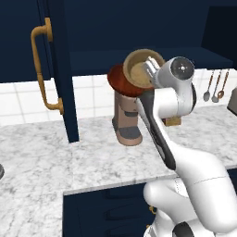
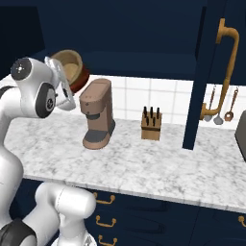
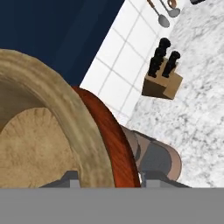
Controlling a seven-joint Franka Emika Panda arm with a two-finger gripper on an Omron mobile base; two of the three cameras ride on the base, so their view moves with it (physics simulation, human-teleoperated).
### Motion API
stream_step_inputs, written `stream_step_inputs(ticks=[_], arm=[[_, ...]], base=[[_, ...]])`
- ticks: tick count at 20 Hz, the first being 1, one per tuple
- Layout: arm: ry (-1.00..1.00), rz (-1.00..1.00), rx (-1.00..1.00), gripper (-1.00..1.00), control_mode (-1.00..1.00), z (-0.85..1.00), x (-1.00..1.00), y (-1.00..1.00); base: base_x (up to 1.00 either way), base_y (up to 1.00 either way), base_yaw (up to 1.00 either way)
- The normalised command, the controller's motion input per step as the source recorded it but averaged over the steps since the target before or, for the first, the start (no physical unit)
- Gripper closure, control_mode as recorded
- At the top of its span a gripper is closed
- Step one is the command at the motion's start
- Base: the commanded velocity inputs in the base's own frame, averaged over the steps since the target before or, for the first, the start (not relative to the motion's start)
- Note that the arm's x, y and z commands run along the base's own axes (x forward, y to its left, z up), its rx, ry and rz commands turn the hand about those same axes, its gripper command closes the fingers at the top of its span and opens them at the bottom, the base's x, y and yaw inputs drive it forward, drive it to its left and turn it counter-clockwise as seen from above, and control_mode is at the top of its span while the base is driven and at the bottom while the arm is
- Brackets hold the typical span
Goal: Pick up the bowls on the counter and stack them on top of one another in the open cabinet. Place the smaller bowl on top of the larger bowl.
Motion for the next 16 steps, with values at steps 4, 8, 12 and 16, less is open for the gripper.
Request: stream_step_inputs(ticks=[4, 8, 12, 16], arm=[[0.1, -0.05, 0.05, 1.0, -1.0, 1.0, -0.4, -0.67], [-0.01, -0.03, 0.08, 1.0, -1.0, 0.79, -0.39, -0.68], [-0.17, -0.01, 0.07, 1.0, -1.0, 0.28, -0.09, -0.29], [0.0, 0.0, 0.0, 1.0, -1.0, -0.02, 0.53, 0.0]], base=[[0.0, 0.0, 0.0], [0.0, 0.0, 0.0], [0.0, 0.0, 0.0], [0.0, 0.0, 0.0]])
